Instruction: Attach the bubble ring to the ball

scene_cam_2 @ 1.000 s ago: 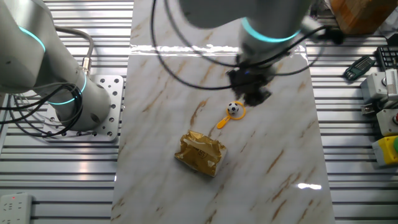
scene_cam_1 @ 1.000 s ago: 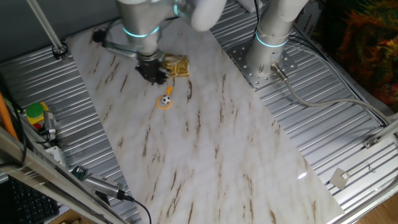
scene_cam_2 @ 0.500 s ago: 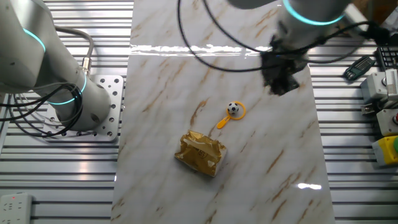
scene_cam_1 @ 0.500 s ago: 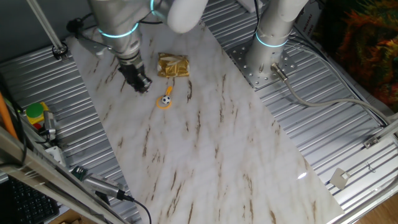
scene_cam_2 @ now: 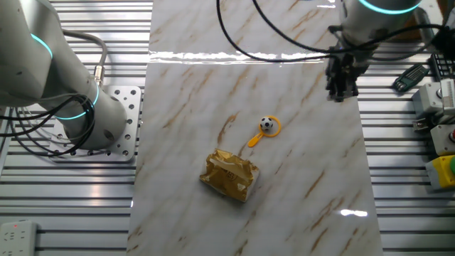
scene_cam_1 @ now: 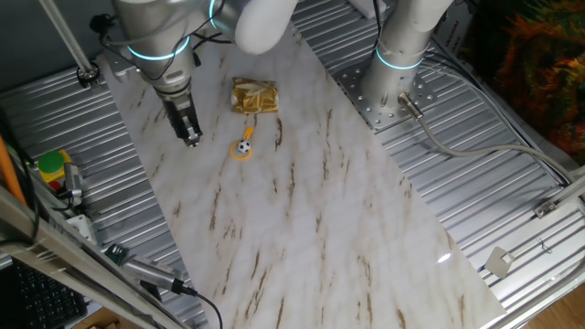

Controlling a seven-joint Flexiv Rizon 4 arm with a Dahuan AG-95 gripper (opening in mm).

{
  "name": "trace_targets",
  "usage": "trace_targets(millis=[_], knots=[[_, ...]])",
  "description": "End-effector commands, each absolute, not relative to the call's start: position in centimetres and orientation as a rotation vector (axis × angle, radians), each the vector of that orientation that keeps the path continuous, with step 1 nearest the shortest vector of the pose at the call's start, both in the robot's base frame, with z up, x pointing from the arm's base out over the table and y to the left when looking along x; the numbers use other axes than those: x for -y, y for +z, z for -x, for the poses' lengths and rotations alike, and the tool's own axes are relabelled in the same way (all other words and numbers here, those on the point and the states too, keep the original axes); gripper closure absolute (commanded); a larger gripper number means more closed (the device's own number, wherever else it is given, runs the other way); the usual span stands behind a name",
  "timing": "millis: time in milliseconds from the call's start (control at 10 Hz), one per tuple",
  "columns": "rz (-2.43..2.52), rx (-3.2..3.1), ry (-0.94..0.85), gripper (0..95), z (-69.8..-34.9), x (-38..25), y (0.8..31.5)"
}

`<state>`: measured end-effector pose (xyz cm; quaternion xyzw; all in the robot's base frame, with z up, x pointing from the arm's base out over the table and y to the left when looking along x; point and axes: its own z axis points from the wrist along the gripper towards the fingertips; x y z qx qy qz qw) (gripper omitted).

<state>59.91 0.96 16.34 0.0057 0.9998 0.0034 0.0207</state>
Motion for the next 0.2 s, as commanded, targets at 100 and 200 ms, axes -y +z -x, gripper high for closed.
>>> trace_targets(millis=[100, 200], knots=[[0.066, -3.105, 0.035, 76.0, -60.04, -1.01, 16.51], [0.083, -3.111, 0.037, 76.0, -60.04, -1.01, 16.51]])
